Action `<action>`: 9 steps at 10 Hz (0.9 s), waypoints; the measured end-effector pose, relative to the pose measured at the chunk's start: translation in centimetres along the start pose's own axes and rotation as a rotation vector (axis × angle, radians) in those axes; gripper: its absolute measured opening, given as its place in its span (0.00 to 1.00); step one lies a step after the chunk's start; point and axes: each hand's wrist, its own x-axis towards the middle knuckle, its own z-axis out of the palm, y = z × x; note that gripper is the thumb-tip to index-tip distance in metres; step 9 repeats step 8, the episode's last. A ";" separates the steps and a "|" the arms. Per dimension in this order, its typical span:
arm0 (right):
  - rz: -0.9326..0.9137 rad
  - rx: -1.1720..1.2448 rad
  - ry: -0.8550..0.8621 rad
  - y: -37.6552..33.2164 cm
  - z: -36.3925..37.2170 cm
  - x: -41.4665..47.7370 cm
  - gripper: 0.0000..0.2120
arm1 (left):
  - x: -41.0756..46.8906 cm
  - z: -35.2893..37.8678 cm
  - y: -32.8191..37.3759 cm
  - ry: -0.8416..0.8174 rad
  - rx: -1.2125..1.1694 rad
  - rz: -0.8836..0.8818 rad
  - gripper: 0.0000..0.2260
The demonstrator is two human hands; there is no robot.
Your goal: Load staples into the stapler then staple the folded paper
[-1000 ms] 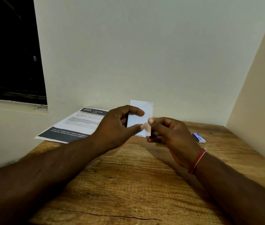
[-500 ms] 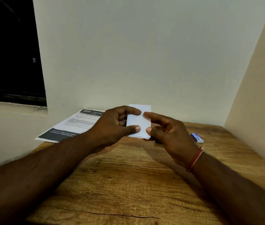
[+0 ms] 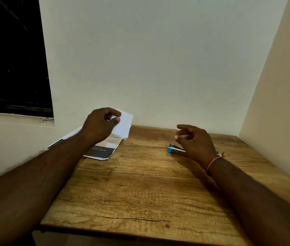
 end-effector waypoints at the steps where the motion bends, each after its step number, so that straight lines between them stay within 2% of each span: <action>1: 0.137 -0.077 -0.115 1.5 0.0 -0.1 0.30 | 1.1 -0.9 -3.2 -0.027 0.120 -0.088 0.01; 2: 0.139 -0.251 -0.172 2.5 1.0 -0.3 0.34 | 1.2 -0.8 -4.7 -0.092 0.209 -0.169 0.03; 3: 0.099 -0.322 -0.137 2.4 0.9 0.3 0.23 | 1.2 -0.5 -5.3 -0.135 0.258 -0.204 0.08; 4: 0.134 -0.322 -0.061 2.9 0.3 0.7 0.20 | 1.1 -0.3 -5.6 -0.140 0.358 -0.249 0.10; 5: 0.180 -0.377 0.029 3.9 -0.3 1.1 0.22 | 0.9 0.0 -5.4 -0.097 0.413 -0.289 0.09; 6: 0.214 -0.427 0.040 4.4 -0.9 1.4 0.21 | 0.5 0.5 -4.8 -0.109 0.390 -0.201 0.10; 7: 0.118 -0.523 0.057 3.7 -0.7 0.6 0.24 | -0.8 1.2 -3.3 -0.133 0.343 -0.038 0.14; 8: -0.024 -0.640 0.028 1.9 0.5 0.1 0.30 | -1.8 2.8 -0.9 -0.234 0.389 0.041 0.31; 9: -0.024 -0.640 0.028 1.9 0.5 0.1 0.30 | -1.8 2.8 -0.9 -0.234 0.389 0.041 0.31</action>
